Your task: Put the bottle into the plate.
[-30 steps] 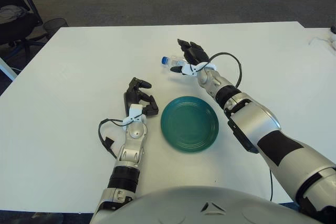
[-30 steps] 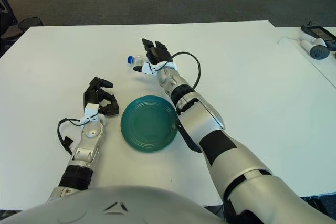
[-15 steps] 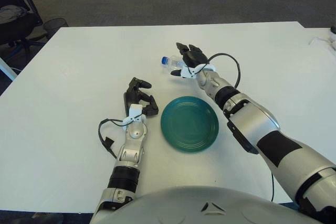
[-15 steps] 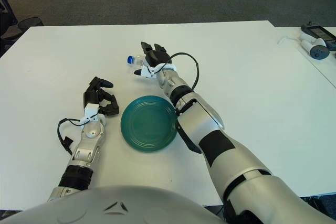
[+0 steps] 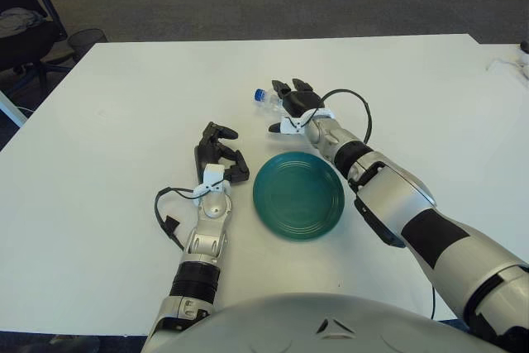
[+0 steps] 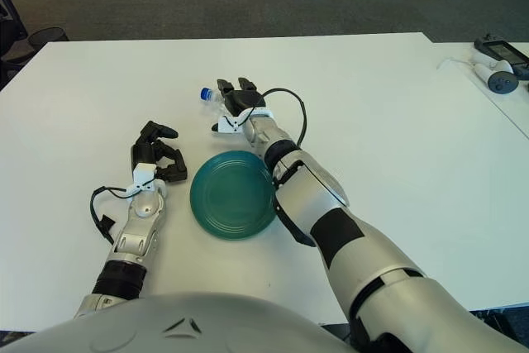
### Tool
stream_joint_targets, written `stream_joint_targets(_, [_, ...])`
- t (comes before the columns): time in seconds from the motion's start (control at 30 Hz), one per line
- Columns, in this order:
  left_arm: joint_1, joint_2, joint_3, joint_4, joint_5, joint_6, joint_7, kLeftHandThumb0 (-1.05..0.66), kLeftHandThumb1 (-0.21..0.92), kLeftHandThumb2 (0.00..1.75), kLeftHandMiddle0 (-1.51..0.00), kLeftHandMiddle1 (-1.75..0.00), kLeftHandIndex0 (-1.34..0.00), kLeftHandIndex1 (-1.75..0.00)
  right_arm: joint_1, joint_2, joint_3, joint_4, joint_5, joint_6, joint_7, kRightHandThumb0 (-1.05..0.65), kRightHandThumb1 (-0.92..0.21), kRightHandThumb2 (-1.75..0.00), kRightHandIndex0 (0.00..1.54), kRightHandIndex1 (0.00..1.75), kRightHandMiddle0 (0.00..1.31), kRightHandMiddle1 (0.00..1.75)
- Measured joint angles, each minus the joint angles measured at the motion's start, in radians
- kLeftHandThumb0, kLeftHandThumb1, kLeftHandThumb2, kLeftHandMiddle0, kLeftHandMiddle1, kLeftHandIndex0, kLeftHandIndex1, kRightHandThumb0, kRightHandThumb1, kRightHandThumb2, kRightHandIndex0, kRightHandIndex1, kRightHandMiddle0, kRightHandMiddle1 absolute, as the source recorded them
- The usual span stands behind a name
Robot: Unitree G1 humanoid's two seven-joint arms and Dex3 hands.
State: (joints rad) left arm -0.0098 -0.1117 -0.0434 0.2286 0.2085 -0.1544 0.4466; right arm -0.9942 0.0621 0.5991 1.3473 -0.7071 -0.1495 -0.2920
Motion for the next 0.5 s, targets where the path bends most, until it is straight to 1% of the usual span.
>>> stream_joint_targets(0.33, [-0.007,0.0,0.0,0.018,-0.003,-0.003,0.009,0.0,-0.07,1.74,-0.89,-1.71,-0.69,-1.75,0.0,0.004,0.061,0.01,-0.061,0.029,0.016,-1.05,-0.92,-0.34,0.0,0.0,0.0,0.0])
stream_joint_targets(0.5, [-0.009,0.0,0.001,0.03,-0.005,-0.02,0.011,0.0,-0.07,1.74,-0.9,-1.71,-0.69,-1.75,-0.001,0.004,0.08,0.011,-0.084,0.035,0.025,-1.05,-0.92,-0.34,0.0,0.0,0.0,0.0])
